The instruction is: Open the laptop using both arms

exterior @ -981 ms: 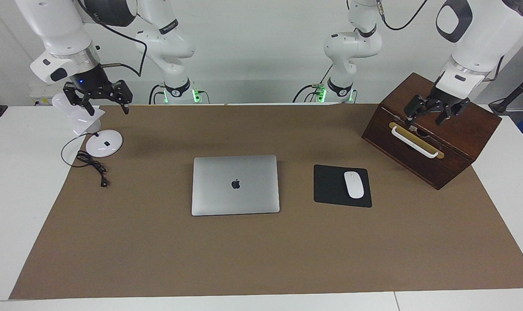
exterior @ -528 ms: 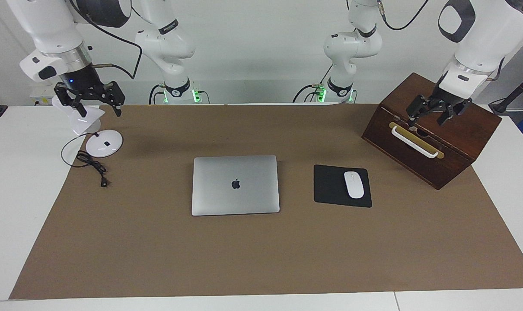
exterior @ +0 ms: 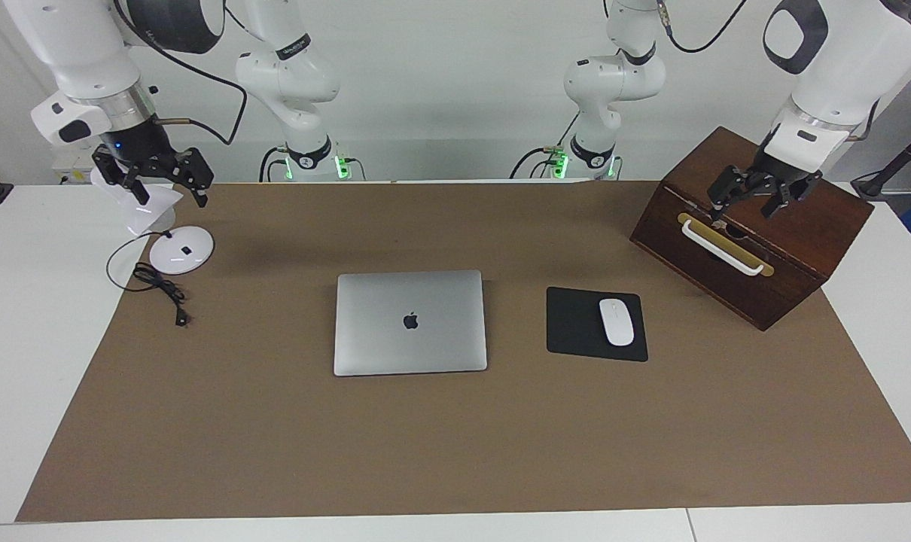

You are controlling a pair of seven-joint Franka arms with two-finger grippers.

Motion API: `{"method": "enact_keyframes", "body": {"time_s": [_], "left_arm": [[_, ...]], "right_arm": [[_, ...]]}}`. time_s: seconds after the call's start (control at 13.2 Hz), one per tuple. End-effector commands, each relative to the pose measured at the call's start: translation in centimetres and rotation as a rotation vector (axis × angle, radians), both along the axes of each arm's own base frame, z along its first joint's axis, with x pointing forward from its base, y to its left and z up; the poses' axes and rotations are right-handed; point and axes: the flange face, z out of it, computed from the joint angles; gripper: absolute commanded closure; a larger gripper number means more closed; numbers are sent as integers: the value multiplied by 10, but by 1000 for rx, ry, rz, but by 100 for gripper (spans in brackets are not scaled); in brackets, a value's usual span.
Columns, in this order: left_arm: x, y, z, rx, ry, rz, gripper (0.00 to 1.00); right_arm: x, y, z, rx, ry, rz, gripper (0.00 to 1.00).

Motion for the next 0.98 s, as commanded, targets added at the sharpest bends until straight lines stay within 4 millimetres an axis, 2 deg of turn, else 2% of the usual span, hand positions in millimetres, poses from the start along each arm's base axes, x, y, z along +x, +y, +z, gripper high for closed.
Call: {"method": "enact_keyframes", "body": {"time_s": [0.0, 0.3, 0.53, 0.6, 0.68, 0.91], "left_arm": [[-1, -1, -1, -2, -21, 25, 0], [-6, -3, -7, -2, -12, 21, 0], [-7, -4, -12, -2, -21, 25, 1], [-7, -5, -14, -2, -26, 31, 53], [-8, -6, -15, -2, -24, 46, 100], [-9, -10, -21, -5, -28, 122, 100]], "right_arm": [[-10, 5, -3, 83, -16, -177, 0], [-15, 27, -11, 201, 18, -458, 3], [-28, 40, -34, 243, -18, -489, 3], [-34, 48, -43, 252, -41, -486, 3], [-39, 56, -51, 257, -65, -480, 3], [-53, 79, -71, 281, -144, -458, 2]]}}
